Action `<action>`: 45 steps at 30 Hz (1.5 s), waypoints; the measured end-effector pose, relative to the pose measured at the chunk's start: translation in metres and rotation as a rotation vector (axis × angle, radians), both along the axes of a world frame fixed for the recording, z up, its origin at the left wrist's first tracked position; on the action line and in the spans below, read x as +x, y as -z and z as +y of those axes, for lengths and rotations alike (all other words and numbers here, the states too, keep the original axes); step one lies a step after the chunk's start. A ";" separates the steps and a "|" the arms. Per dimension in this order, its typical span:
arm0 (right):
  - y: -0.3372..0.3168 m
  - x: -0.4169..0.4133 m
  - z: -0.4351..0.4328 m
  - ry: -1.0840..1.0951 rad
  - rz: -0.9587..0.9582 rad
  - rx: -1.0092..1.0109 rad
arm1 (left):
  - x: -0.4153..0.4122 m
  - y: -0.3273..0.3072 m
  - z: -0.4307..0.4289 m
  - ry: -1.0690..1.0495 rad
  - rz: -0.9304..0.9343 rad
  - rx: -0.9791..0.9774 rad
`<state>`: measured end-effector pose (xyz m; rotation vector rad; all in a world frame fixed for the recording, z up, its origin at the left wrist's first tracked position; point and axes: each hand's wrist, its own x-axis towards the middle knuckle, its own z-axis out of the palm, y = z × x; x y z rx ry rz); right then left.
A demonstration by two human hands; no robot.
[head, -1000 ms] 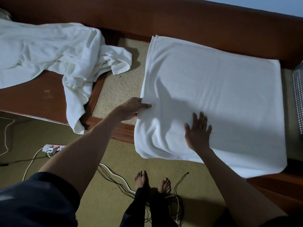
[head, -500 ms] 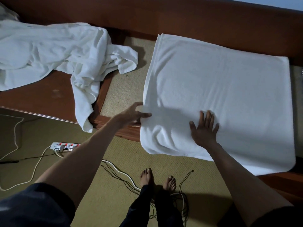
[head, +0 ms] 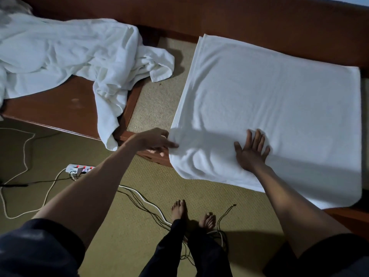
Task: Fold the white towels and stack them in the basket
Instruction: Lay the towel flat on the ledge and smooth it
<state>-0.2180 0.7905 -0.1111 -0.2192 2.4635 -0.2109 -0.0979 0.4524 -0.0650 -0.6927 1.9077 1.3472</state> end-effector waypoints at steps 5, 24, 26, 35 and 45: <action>0.000 0.000 0.002 -0.016 -0.019 -0.010 | 0.032 0.012 -0.010 -0.059 0.001 -0.043; 0.007 0.008 0.006 -0.028 0.087 -0.033 | 0.104 0.090 0.052 -0.246 0.159 -0.458; 0.008 0.009 0.006 -0.032 0.103 -0.039 | 0.106 0.084 0.064 -0.339 0.179 -0.586; 0.009 0.007 0.007 -0.041 0.111 -0.021 | 0.073 0.053 0.112 -0.583 0.462 -0.511; 0.013 0.007 0.008 -0.033 0.150 -0.041 | 0.077 0.045 0.086 -0.786 0.374 0.009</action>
